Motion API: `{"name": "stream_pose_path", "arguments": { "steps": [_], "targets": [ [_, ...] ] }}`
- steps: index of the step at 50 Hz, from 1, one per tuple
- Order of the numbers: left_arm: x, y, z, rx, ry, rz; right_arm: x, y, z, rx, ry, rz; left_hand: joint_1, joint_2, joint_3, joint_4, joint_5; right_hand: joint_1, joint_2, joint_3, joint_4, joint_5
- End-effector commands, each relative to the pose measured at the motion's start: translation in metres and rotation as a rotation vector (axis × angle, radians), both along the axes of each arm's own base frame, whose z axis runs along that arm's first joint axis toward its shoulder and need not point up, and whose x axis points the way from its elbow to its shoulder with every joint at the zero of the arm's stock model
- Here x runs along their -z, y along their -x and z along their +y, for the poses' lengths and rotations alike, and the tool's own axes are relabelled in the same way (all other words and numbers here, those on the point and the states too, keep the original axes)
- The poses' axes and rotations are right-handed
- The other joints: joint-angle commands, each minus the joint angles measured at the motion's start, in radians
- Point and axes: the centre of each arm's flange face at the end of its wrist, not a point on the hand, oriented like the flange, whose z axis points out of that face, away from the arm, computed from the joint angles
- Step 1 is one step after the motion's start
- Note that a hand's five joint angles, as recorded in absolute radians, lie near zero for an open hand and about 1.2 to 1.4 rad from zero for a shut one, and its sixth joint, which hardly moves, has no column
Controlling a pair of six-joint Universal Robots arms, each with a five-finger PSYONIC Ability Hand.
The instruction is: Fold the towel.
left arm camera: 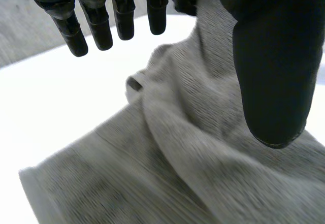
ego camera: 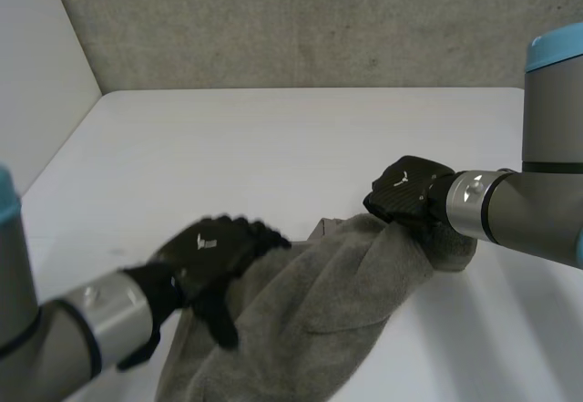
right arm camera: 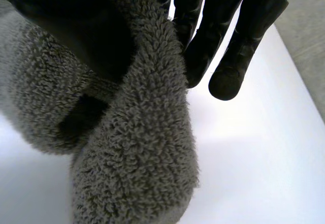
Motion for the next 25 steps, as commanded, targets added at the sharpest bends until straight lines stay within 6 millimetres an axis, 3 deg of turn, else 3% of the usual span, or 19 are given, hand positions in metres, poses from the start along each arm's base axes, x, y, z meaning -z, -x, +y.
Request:
{"name": "stream_pose_path", "arguments": {
  "steps": [1,4,6,12,17,25],
  "targets": [
    [0.005,0.014,-0.07,-0.105,0.064,0.025,0.005,-0.004,-0.012,0.043,0.038,-0.063,0.031,0.037,0.035,0.035,0.039,0.069,0.08,0.056,0.053,0.061],
    [0.014,0.015,-0.081,-0.13,0.051,0.008,0.007,-0.005,-0.012,0.044,0.04,-0.065,0.052,0.058,0.056,0.056,0.059,0.069,0.08,0.056,0.053,0.061],
    [0.031,0.017,-0.098,-0.171,0.031,-0.023,0.011,-0.004,-0.013,0.046,0.034,-0.064,0.16,0.166,0.164,0.164,0.168,0.069,0.08,0.056,0.053,0.061],
    [0.062,0.022,-0.114,-0.19,-0.018,-0.072,0.018,-0.005,-0.013,0.044,0.016,-0.057,0.21,0.216,0.214,0.214,0.218,0.069,0.08,0.056,0.053,0.061],
    [0.077,0.023,-0.116,-0.189,-0.05,-0.093,0.02,-0.005,-0.014,0.044,0.014,-0.056,0.298,0.304,0.302,0.302,0.306,0.069,0.08,0.056,0.053,0.061],
    [0.086,0.024,-0.115,-0.185,-0.065,-0.103,0.024,-0.009,-0.012,0.032,0.017,-0.056,0.295,0.301,0.3,0.299,0.303,0.069,0.08,0.056,0.053,0.061]
  ]
}}
